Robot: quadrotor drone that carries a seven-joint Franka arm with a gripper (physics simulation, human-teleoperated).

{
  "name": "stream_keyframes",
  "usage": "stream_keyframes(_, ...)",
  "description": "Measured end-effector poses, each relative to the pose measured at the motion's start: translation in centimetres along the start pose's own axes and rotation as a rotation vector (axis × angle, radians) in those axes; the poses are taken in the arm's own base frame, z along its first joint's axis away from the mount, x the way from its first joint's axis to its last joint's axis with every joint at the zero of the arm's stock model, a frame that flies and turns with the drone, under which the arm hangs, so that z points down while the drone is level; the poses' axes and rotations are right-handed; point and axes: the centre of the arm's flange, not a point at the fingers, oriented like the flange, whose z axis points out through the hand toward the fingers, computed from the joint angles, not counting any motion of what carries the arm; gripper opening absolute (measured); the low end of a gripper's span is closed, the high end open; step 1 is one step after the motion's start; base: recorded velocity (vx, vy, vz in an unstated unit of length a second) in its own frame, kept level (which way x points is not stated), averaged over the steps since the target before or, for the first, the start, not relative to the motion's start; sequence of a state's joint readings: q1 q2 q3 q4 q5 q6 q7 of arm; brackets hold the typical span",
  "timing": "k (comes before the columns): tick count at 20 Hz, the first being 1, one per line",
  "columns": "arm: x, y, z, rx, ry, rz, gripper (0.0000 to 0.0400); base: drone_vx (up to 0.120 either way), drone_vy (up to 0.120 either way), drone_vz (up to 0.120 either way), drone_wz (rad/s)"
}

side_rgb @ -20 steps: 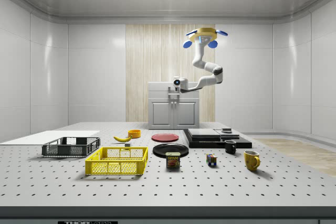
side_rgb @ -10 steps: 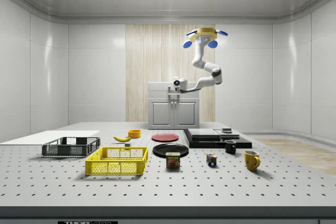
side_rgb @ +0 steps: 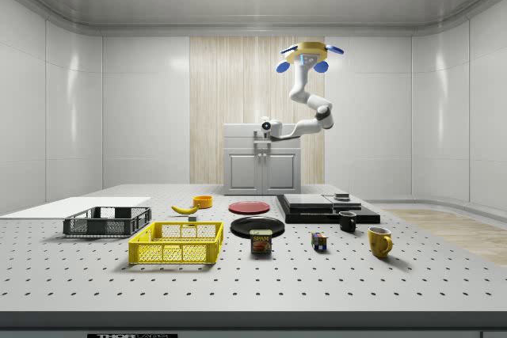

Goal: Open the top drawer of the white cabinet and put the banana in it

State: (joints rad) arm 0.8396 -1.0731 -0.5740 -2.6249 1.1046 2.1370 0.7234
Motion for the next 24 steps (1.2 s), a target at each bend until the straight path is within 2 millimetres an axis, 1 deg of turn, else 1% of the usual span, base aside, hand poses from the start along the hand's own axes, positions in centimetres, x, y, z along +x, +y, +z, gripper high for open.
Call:
stream_keyframes(7, 0.0, 0.0, 3.7, 0.0, 0.0, 0.0, 0.04, 0.0, 0.0, 0.0, 0.0)
stream_keyframes(9, 0.0, 0.0, 4.4, 0.0, 0.0, 0.0, 0.04, 0.0, 0.0, 0.0, 0.0)
stream_keyframes(12, 0.0, -0.1, 4.8, 0.0, -0.001, 0.0, 0.04, 0.0, 0.0, 0.0, 0.0)
stream_keyframes(19, -0.8, -0.9, 5.1, 0.0, -0.001, 0.0, 0.04, 0.0, 0.0, 0.0, 0.0)
stream_keyframes(24, -1.0, -1.1, 6.4, 0.0, -0.001, 0.0, 0.04, 0.0, 0.0, 0.0, 0.0)
